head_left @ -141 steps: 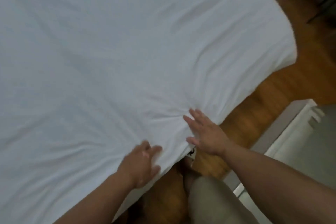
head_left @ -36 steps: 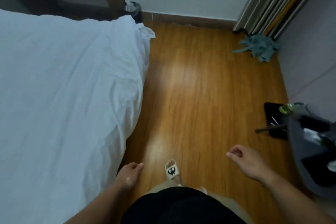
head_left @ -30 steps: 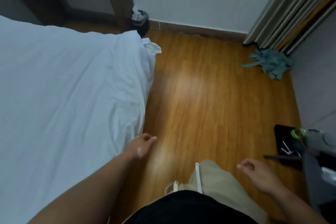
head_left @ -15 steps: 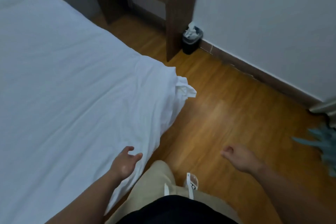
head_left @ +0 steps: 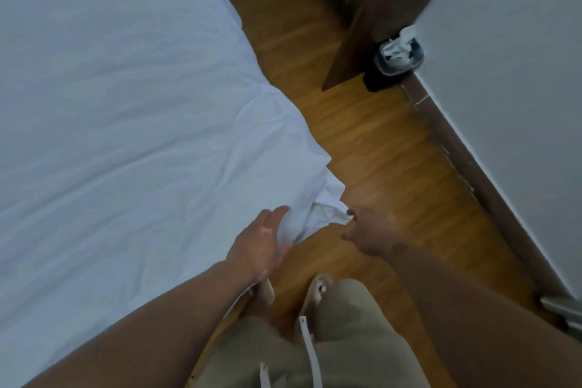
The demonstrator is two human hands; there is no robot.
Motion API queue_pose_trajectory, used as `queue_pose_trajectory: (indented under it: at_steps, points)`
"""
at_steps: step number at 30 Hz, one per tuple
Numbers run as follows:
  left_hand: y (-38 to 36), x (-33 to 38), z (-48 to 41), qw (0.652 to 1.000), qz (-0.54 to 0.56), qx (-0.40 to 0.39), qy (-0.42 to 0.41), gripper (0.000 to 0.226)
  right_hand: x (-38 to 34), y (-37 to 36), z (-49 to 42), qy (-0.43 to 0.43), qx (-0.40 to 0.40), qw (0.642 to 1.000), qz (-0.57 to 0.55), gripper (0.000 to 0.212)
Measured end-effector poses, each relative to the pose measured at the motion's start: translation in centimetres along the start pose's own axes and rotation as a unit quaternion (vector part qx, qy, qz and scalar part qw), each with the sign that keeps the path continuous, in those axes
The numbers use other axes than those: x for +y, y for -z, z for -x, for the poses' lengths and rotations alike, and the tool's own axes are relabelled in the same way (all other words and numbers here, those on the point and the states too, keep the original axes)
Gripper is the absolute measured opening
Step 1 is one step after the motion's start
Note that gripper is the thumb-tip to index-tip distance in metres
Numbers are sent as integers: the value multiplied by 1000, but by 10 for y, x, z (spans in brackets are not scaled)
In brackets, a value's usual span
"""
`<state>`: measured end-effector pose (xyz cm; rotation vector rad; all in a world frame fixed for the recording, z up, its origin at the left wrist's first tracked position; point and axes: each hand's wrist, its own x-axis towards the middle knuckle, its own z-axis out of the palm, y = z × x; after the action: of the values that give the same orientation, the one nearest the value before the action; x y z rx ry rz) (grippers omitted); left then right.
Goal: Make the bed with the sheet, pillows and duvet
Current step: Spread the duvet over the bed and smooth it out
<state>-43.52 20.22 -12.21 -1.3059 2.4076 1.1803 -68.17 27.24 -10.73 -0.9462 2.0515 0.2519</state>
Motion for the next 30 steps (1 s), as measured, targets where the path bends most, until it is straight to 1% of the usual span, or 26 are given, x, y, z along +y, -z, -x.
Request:
queue_pose_trajectory:
  at_steps: [2,3,5,7,8,10,11,12,14,16,18,20,21,23,25,27,29,30]
  points:
    - [-14,12,-30,999,-52,5,0,81,-12,22,-45,44,-25,997,52,63]
    - [-22,16,-42,996,-85,4,22,88,-20,30,-65,67,-45,994,73,65]
    - [-40,23,-62,989,-117,5,95,105,-36,39,-102,133,-61,983,108,71]
    - [-57,25,-80,978,-130,14,161,121,-48,38,-133,232,-50,962,138,73]
    - [-63,22,-88,972,-137,26,188,128,-53,34,-146,265,-48,952,144,84]
    - [-64,6,-101,958,-165,61,224,136,-59,24,-168,283,-54,947,143,112]
    - [-60,-6,-108,952,-182,80,233,135,-60,18,-176,293,-46,943,152,121]
    - [-54,-20,-112,947,-196,94,237,130,-61,10,-182,305,-34,938,160,124]
    - [-40,-42,-114,950,-186,109,227,116,-62,-8,-187,329,2,933,147,121]
    - [-29,-52,-112,957,-150,138,209,99,-62,-19,-189,347,39,932,92,107]
    - [-23,-50,-110,957,-126,157,209,84,-59,-20,-188,361,48,931,22,87]
    - [-18,-39,-112,957,-97,160,222,72,-52,-14,-186,389,44,920,2,66]
    - [-16,-32,-112,958,-79,157,225,67,-47,-9,-184,403,36,914,7,59]
    - [-18,-15,-106,970,-31,121,209,60,-26,4,-176,408,-3,913,11,57]
    - [-28,5,-92,982,11,66,177,53,6,19,-162,394,-41,918,36,60]
    - [-43,23,-75,990,-1,23,142,57,45,28,-138,366,-75,925,70,65]
    - [-54,29,-67,993,-22,-9,116,66,73,24,-109,332,-121,932,74,63]
    - [-56,28,-64,994,-24,-27,104,68,82,19,-98,324,-130,934,79,62]
